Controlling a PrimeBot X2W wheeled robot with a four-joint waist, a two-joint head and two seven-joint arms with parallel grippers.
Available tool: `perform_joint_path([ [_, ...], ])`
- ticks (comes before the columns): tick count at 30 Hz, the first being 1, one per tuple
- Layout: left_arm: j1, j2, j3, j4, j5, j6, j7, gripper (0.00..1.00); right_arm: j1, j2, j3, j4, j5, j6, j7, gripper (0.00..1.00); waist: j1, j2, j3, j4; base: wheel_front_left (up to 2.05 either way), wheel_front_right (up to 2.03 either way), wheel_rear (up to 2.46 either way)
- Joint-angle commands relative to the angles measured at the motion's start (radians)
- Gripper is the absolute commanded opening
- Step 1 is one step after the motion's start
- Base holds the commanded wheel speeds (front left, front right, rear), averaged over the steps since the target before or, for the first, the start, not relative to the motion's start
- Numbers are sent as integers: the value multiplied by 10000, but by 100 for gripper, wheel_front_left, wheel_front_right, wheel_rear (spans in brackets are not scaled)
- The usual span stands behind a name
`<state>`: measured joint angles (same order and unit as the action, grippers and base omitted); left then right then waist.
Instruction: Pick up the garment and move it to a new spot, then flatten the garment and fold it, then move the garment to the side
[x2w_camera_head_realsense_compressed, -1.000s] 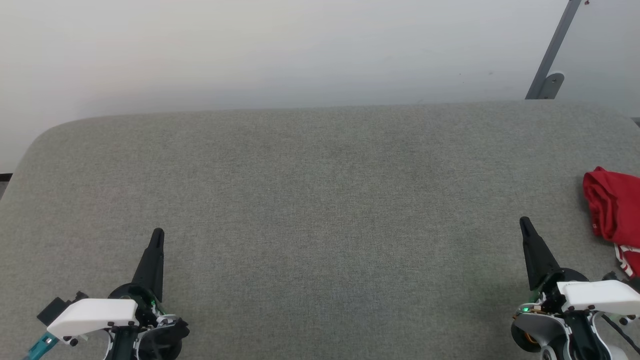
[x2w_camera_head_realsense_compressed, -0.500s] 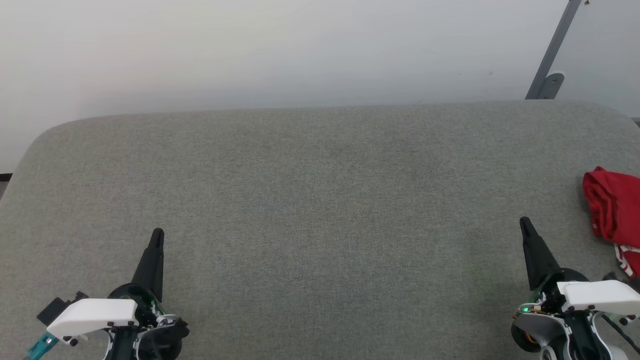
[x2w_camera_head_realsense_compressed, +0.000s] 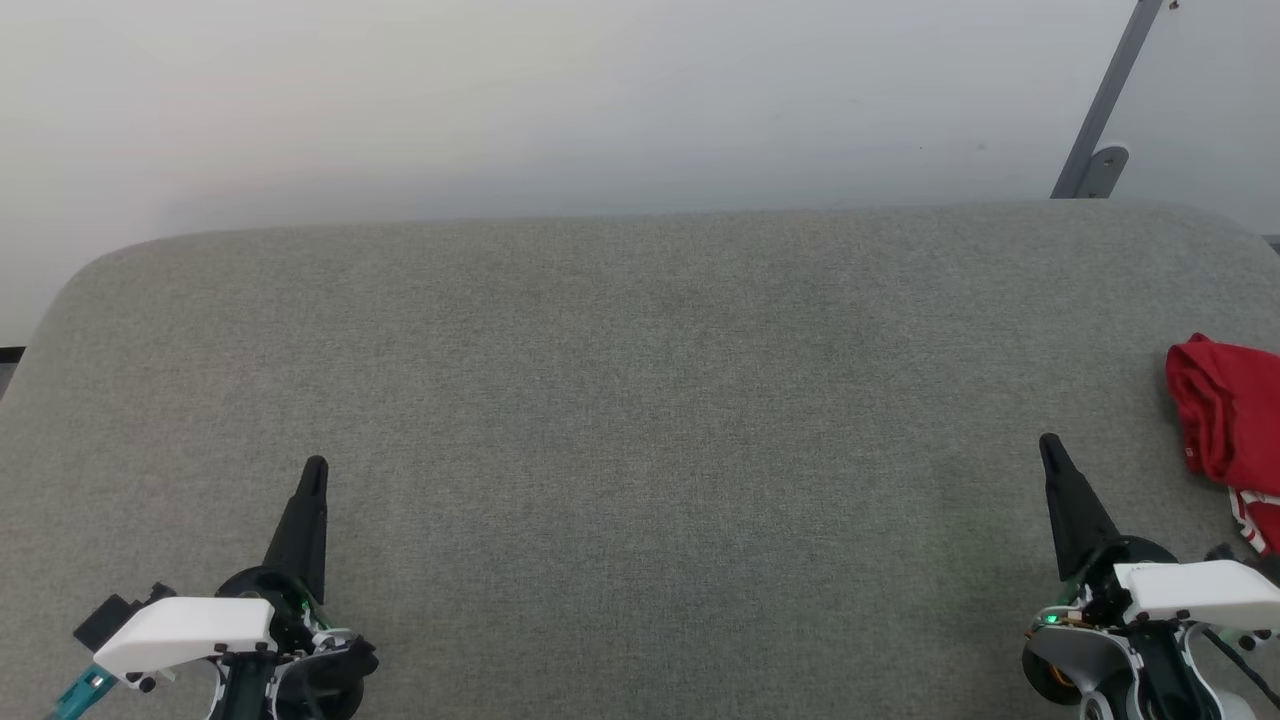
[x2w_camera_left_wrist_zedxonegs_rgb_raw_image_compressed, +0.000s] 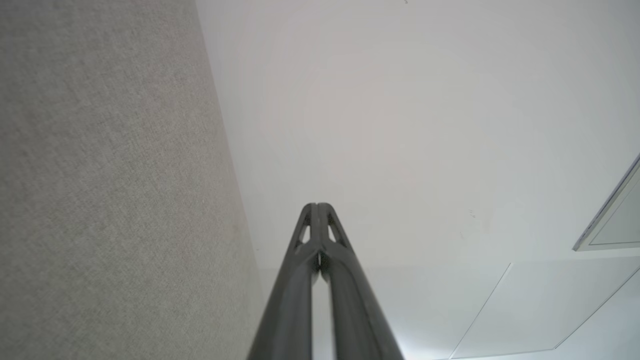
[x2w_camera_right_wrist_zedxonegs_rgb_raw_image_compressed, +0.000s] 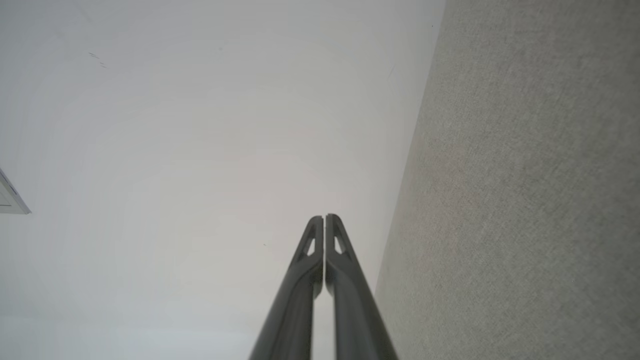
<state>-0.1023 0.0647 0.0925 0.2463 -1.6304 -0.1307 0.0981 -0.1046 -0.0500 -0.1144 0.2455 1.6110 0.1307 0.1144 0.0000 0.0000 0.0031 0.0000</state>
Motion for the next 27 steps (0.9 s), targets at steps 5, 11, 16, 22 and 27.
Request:
perform_joint_path([
  [5, -116, -7, 39, -3, 30, 1, 45, 0, -89, 19, -8, 8, 30, 0, 22, 0, 0, 0, 0, 0, 0, 0, 0],
  [11, -118, -18, 53, -3, 41, 1, 50, 0, -89, 20, -7, 8, 29, 0, 23, 0, 0, 0, 0, 0, 0, 0, 0],
  [16, -119, -28, 65, -2, 54, 1, 63, 0, -88, 19, -8, 11, 28, 0, 24, 0, 0, 0, 0, 0, 0, 0, 0],
  [22, -121, -38, 76, -1, 70, 1, 78, 0, -87, 20, -9, 11, 27, 0, 25, 0, 0, 0, 0, 0, 0, 0, 0],
  [27, -122, -47, 89, -2, 77, 1, 89, 0, -86, 21, -8, 8, 26, 0, 25, 0, 0, 0, 0, 0, 0, 0, 0],
])
